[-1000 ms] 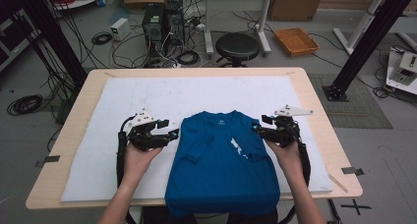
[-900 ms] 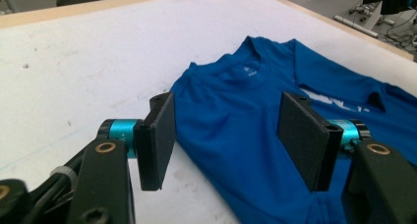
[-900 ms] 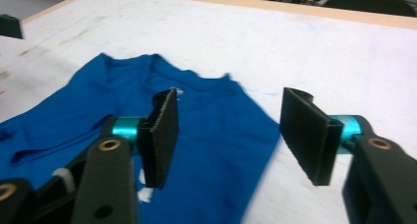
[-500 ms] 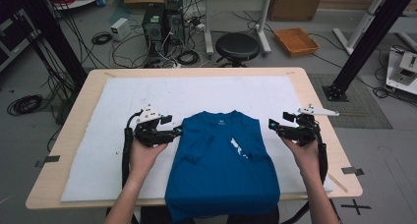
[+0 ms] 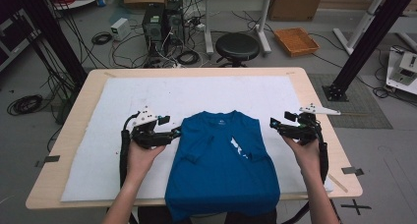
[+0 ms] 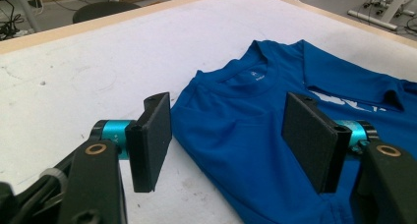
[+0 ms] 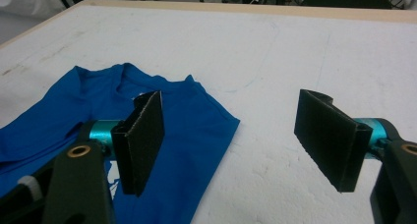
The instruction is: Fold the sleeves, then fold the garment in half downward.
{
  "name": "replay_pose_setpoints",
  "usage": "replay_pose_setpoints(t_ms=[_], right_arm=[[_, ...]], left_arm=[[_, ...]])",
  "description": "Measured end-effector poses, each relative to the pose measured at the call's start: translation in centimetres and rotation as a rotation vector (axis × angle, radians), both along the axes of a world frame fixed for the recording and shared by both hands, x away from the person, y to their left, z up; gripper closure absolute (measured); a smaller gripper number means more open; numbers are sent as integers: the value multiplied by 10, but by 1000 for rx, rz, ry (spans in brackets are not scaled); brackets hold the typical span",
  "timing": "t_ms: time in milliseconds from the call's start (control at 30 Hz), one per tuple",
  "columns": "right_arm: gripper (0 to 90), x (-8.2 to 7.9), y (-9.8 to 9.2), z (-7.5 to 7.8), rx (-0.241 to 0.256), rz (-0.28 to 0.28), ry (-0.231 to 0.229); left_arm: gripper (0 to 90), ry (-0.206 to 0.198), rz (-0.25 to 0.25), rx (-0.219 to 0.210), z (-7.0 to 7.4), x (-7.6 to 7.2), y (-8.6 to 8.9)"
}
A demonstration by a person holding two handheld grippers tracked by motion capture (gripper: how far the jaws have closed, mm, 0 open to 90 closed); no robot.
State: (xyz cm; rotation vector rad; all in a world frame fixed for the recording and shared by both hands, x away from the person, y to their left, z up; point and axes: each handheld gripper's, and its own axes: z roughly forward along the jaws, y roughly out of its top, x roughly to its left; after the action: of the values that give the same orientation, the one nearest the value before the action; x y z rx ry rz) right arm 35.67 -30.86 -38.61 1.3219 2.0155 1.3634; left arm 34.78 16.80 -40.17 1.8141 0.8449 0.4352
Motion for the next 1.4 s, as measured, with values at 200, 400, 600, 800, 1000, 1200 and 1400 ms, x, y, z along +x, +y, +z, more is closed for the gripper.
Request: replay_pose_setpoints(t_ms=[200,400,600,800,1000,1200,1400], right_arm=[[269,-2,-1,0,3,-4,-2],[269,0,-2,-1,3,-9,0],[269,-1,0,-1,-6,-5,-1],[272,-1,-2,-1,-2,-10,1],[332,3,-2,-7,-15,-12,27],[416,9,3,-13,-48,3,47],[483,17,12,-19,-82,9,49]], left_arm=[[360,-1,-2,-1,0,0,0],[360,-2,-3,6,0,0,0],[360,5,0,-8,0,0,1],[360,13,-2,-9,-1,1,0],[363,53,20,-8,-6,5,2],[367,106,45,-2,-10,17,1],[379,203,46,-20,-15,33,-6]])
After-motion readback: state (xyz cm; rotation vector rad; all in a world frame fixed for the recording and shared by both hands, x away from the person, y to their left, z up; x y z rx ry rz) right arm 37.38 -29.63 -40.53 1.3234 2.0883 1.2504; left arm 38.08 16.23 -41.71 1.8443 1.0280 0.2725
